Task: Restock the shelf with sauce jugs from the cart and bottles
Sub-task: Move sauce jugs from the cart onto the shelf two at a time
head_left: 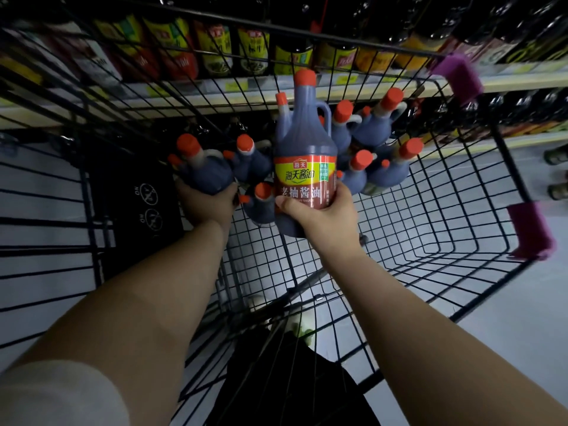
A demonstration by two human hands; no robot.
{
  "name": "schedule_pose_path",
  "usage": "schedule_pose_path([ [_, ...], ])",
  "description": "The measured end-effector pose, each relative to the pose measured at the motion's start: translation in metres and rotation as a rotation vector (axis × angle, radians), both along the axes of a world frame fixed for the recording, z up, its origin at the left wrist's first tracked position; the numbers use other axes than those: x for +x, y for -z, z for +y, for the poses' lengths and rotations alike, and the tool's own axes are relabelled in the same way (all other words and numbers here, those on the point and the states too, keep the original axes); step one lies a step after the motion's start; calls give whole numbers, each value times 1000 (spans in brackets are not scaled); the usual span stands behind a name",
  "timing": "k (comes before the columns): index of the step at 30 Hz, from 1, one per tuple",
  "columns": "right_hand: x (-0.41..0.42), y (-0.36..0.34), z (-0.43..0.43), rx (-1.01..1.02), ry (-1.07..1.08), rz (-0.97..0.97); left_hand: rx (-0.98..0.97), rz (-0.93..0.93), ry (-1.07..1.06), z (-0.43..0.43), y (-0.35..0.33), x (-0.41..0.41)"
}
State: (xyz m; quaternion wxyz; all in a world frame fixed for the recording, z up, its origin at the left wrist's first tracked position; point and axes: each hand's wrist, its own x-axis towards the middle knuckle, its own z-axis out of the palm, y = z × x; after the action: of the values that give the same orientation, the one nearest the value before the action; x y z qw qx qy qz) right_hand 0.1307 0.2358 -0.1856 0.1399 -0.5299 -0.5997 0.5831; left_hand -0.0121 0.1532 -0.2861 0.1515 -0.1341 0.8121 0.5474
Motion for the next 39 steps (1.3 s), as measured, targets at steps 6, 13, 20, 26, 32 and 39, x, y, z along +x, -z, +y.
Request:
schedule_pose_path([
  [6, 6, -34, -8, -43, 24, -12, -24, -31, 60, -13, -61, 5],
  [13, 11, -107, -17, -170, 104, 180, -50, 100, 193, -36, -152, 5],
  [20, 32, -173, -5, -259, 169, 337, 341, -150, 270, -27, -228, 15],
  [26, 81, -213, 24, -267, 236, 433, 554, -451, 511, 16, -272, 53],
  [32, 162, -223, 66, -209, 301, 466, 548, -561, 657, 73, -293, 118],
  [39, 284, -225, 133, -181, 351, 533, 452, -441, 772, 156, -315, 235],
])
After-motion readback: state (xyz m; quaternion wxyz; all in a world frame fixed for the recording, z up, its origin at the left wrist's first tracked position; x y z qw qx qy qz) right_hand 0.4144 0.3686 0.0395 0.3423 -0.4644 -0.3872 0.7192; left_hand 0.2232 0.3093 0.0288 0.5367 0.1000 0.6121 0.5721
